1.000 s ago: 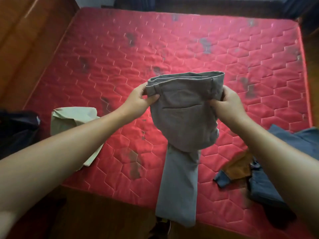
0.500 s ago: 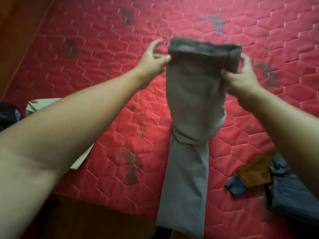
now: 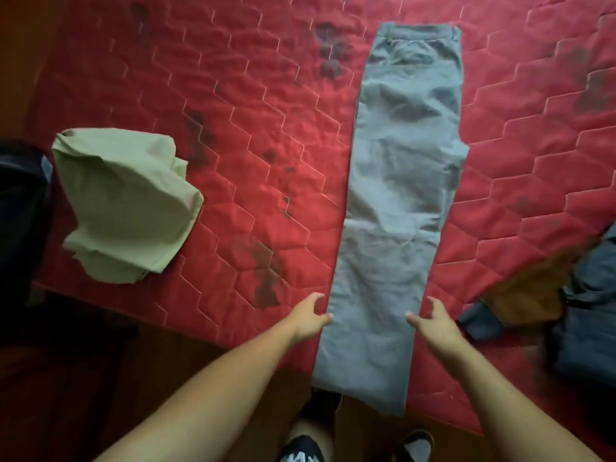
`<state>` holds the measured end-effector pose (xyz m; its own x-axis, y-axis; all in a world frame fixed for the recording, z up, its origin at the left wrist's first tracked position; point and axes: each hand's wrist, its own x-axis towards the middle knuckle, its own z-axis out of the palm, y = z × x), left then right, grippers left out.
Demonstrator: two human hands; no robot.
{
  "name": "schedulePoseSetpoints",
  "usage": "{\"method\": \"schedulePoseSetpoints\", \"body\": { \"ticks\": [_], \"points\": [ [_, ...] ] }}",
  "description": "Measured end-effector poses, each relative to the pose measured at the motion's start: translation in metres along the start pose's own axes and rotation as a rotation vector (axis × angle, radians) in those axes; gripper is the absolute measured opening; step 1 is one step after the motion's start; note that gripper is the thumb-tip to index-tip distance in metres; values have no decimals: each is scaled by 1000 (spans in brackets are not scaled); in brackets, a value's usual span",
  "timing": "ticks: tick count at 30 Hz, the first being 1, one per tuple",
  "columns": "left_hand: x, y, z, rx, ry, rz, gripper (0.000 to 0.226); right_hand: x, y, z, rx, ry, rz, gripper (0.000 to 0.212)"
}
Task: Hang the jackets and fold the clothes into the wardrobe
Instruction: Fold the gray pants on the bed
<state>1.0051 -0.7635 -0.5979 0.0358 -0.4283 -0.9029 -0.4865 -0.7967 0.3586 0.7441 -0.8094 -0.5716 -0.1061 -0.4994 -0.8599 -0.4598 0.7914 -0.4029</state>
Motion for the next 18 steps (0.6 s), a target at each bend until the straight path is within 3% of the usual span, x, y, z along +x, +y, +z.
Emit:
{"method": "schedulePoseSetpoints", "body": {
  "ticks": [4, 7, 11, 16, 18],
  "points": [
    [3, -31, 36, -202, 26, -34, 50, 4, 35, 20, 104, 11, 90, 59],
    [1, -31, 51, -340, 65, -68, 40, 15, 56, 29, 168, 70, 129, 52],
    [-2, -42, 71, -335, 114, -68, 38, 18, 83, 35, 199, 64, 145, 47],
    [-9, -46, 89, -424, 123, -46, 35, 8, 107, 31, 102, 7, 21, 35],
    [-9, -48, 92, -461, 91, -85, 25, 4, 117, 31, 84, -11, -37, 44]
  ]
}}
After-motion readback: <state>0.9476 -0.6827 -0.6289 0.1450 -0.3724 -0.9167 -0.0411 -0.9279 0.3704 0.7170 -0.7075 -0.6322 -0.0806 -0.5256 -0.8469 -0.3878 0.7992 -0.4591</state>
